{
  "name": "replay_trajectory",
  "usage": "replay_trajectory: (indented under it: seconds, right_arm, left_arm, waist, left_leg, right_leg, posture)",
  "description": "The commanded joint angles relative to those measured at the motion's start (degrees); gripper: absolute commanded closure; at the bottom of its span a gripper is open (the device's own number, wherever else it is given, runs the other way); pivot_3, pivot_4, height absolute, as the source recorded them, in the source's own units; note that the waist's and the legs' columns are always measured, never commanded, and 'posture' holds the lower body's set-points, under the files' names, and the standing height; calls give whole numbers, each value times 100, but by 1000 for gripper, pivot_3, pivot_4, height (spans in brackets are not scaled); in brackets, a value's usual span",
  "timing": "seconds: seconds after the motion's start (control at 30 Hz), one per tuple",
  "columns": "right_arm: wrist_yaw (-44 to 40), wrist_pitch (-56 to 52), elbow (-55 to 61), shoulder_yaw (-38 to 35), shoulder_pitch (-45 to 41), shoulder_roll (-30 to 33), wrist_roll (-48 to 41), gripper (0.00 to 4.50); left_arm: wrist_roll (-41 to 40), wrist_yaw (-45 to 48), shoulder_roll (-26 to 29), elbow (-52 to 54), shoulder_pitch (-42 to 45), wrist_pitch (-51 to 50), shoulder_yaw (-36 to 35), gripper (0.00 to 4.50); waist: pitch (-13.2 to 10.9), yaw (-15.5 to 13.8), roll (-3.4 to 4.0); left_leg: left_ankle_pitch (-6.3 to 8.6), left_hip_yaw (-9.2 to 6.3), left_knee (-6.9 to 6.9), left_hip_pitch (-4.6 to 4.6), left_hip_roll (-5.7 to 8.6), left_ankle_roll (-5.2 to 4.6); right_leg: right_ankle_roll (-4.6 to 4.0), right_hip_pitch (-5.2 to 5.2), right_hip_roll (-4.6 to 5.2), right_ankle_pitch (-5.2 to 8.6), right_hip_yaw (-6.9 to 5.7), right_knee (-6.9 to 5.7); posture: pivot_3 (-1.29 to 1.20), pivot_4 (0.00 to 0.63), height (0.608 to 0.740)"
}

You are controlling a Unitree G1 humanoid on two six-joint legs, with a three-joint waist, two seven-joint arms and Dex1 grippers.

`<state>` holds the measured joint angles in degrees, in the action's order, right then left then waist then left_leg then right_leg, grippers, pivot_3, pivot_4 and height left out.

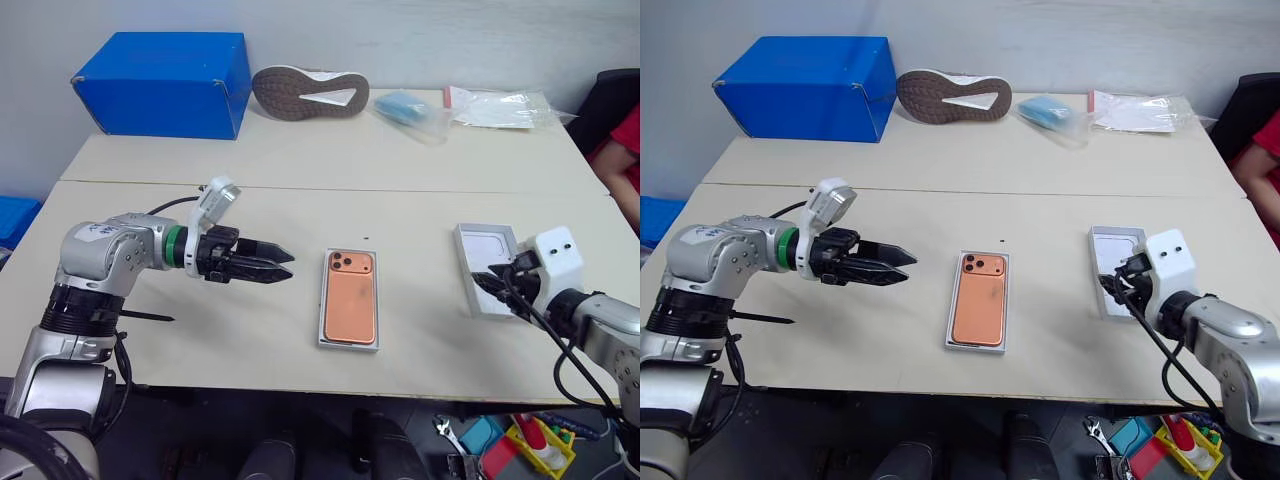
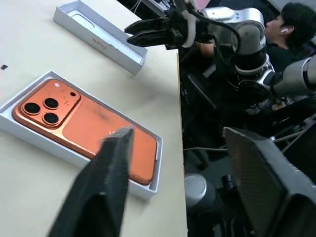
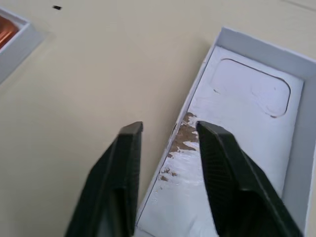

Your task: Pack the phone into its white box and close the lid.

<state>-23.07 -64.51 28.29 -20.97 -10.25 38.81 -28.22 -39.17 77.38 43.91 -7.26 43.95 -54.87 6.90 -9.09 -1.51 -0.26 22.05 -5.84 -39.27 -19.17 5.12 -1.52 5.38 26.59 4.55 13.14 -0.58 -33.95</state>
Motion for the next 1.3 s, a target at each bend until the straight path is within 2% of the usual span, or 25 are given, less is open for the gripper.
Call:
replay_trajectory:
  seconds: [0.03, 0.07, 0.17, 0.43, 0.53, 0.67, 0.77, 0.8, 0.93, 1.17, 1.3]
  right_arm:
    - [472, -135, -399, -11, -482, -335, 105, 1446]
    - [543, -108, -548, 61, -580, -403, 166, 1079]
    - [741, -76, -969, 275, -867, -637, 298, 32]
    - [963, 309, -1798, 665, -1232, -998, 652, 32]
    - [1000, 384, -1847, 712, -1251, -1091, 703, 671]
    - [999, 384, -1706, 769, -1202, -1083, 749, 2001]
    - [1006, 262, -1484, 746, -1149, -1078, 729, 3159]
    - [1000, 187, -1380, 725, -1134, -1083, 690, 3272]
    - [931, -142, -894, 576, -1159, -1134, 437, 4485]
    - [990, -2046, 120, -445, -2195, -2271, -888, 4485]
    - [1276, -2799, 43, -918, -2915, -3534, -1947, 4485]
  left_arm:
    - [247, 112, 136, 303, -140, 514, -47, 125]
    - [288, 124, 150, 338, -171, 587, -43, 0]
    - [286, 104, 155, 429, -255, 621, -95, 0]
    - [459, 39, 282, 612, -671, 1151, -236, 0]
    - [565, -64, 288, 545, -752, 1384, -334, 0]
    - [697, -86, 276, 493, -866, 1603, -369, 0]
    - [809, -89, 264, 460, -969, 1780, -346, 0]
    - [842, -79, 264, 457, -996, 1828, -333, 0]
    - [915, -19, 251, 435, -1026, 1968, -319, 0]
    - [1272, 60, 253, 281, -982, 2361, -187, 0]
    - [1368, 74, 313, 289, -1058, 2418, -189, 0]
  waist:
    - [0, 12, 1]
    - [0, 16, 1]
    - [-1, 16, 2]
    - [-2, 42, 8]
    - [-2, 41, 9]
    - [-2, 41, 9]
    - [-2, 44, 10]
    - [-2, 44, 10]
    - [-3, 52, 13]
    - [-12, 121, 28]
    - [-12, 162, 32]
  left_leg:
    - [0, 1, 0, 2, -1, -1]
    - [0, 2, 0, 0, 2, -1]
    - [-1, 1, 1, -2, -1, -1]
    - [-1, 4, 2, 0, -1, -1]
    - [-1, 4, 2, 0, -1, -1]
    - [-1, 4, 2, 0, -1, -1]
    - [-1, 4, 2, 0, -2, -1]
    - [-1, 4, 2, 0, -2, -1]
    - [-1, 4, 2, 0, -2, -1]
    - [-1, 3, 2, 0, -5, -1]
    - [-1, 0, 2, -1, -5, -1]
  right_leg:
    - [0, -1, 0, 0, 1, 1]
    - [0, 1, 1, 0, 2, 0]
    - [0, 3, 0, 0, -1, 0]
    - [0, 5, -2, 0, 1, -4]
    - [0, 5, -3, 0, 1, -4]
    - [0, 5, -3, 0, 1, -4]
    - [0, 5, -4, 0, 1, -5]
    - [0, 5, -4, 0, 1, -5]
    - [0, 6, -4, 0, 2, -5]
    - [0, 7, -5, 0, 1, -10]
    - [0, 8, -5, 0, -1, -12]
  posture:
    - [0, 150, 740]
    - [0, 150, 740]
    - [0, 150, 740]
    - [0, 150, 740]
    - [0, 150, 740]
    - [0, 150, 740]
    - [0, 150, 740]
    - [0, 150, 740]
    - [0, 150, 740]
    - [0, 150, 740]
    - [0, 150, 740]
